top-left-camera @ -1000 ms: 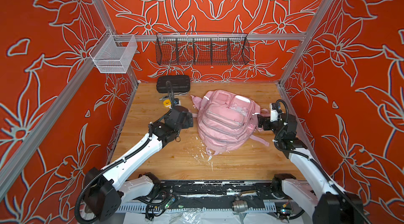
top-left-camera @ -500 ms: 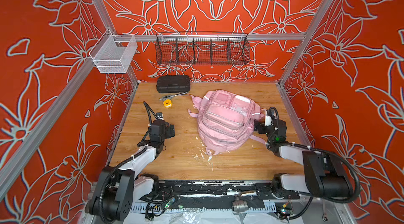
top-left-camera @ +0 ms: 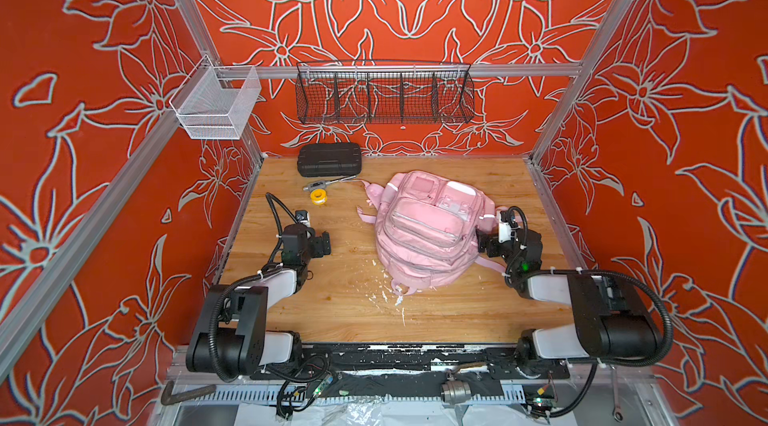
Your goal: Pack the student bag
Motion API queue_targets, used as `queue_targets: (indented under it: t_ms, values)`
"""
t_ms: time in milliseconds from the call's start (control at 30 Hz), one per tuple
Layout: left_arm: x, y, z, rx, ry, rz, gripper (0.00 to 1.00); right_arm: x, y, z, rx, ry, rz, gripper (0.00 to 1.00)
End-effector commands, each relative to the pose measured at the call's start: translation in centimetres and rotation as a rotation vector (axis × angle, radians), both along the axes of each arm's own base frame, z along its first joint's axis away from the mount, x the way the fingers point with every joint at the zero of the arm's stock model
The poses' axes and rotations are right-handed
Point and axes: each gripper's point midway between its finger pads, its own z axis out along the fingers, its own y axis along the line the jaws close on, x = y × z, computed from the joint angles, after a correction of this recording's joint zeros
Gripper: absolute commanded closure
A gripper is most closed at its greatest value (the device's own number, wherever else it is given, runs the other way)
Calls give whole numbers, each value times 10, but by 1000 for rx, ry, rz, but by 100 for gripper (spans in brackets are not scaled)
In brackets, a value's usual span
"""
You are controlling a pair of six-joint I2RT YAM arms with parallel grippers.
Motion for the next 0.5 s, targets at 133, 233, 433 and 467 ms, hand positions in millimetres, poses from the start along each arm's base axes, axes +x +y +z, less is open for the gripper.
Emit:
queue_targets:
  t_ms: [133,233,433,467]
  values:
    - [10,3,15,3,-50,14,3,7,3,13,-5,-38,23,3]
    - [11,3,15,3,-48,13,3,7,3,13,-6,-38,24,3]
    - [10,3,15,3,-52,13,3,6,3,13,-5,-39,21,3]
    - [10,3,15,3,-53,12,3,6,2,13,-4,-39,22,3]
